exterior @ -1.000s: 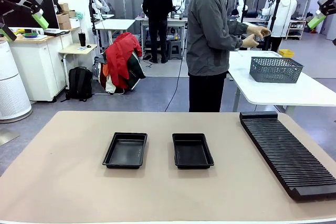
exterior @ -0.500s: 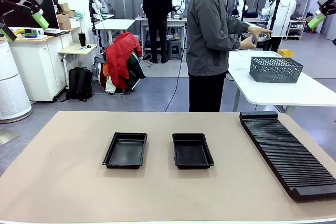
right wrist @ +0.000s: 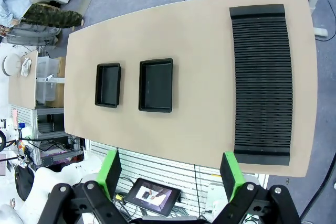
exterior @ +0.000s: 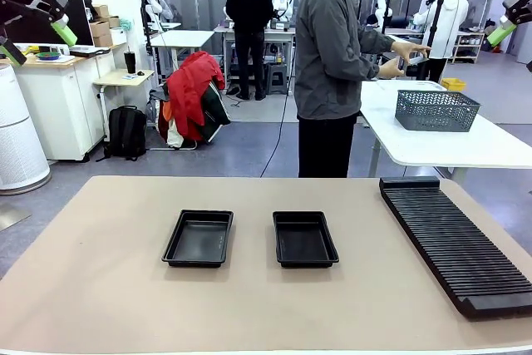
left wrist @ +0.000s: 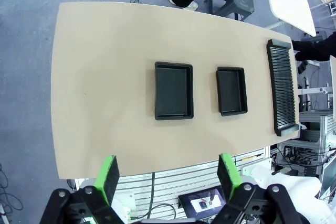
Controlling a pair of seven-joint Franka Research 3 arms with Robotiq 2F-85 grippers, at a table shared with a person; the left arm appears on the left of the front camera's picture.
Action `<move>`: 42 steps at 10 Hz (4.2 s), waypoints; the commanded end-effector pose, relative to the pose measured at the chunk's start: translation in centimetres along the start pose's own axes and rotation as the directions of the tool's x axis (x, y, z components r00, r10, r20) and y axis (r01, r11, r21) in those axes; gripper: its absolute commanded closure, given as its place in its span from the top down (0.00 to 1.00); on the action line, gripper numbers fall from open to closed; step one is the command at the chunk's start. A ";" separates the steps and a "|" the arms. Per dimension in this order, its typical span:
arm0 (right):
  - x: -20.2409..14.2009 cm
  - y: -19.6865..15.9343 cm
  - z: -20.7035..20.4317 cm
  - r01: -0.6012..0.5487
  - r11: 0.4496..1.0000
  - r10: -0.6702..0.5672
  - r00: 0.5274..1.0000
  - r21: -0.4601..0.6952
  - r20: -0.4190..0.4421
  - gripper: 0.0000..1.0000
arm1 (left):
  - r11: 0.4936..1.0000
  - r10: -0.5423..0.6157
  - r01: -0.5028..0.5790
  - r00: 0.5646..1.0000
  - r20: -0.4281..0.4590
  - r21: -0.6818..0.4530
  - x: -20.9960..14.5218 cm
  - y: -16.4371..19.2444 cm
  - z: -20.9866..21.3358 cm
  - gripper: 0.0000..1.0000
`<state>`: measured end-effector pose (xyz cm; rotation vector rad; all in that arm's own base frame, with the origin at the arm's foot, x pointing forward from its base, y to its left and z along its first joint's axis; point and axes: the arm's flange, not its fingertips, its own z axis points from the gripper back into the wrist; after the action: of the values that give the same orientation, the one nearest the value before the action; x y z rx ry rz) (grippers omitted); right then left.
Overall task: Inspect and transfer BCBs to ESD trays.
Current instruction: Pick up the Blank PCB from the PCB Rack and place it in the left ESD tray.
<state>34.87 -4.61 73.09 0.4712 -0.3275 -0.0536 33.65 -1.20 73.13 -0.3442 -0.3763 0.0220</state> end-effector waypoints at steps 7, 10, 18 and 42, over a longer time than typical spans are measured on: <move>0.0 0.0 0.0 0.001 1.000 -0.001 1.000 0.000 0.000 1.00 | 0.995 -0.012 0.003 0.996 -0.087 -0.095 0.3 -0.8 -0.8 1.00; 0.0 0.0 0.0 0.001 1.000 -0.001 1.000 0.000 0.000 1.00 | 0.991 -0.009 -0.005 0.994 -0.108 -0.134 0.4 -1.0 -0.9 1.00; 0.0 0.0 0.0 0.001 1.000 -0.001 1.000 0.000 0.000 1.00 | 0.995 -0.006 -0.002 0.997 -0.080 -0.099 0.2 -0.9 -1.2 1.00; 0.0 0.0 0.0 0.001 1.000 -0.001 1.000 0.000 0.000 1.00 | 0.995 -0.006 -0.002 0.997 -0.080 -0.099 0.2 -0.9 -1.2 1.00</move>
<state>34.87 -4.61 73.09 0.4712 -0.3275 -0.0536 34.27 -2.42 72.41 -0.4466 -0.2980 -0.0115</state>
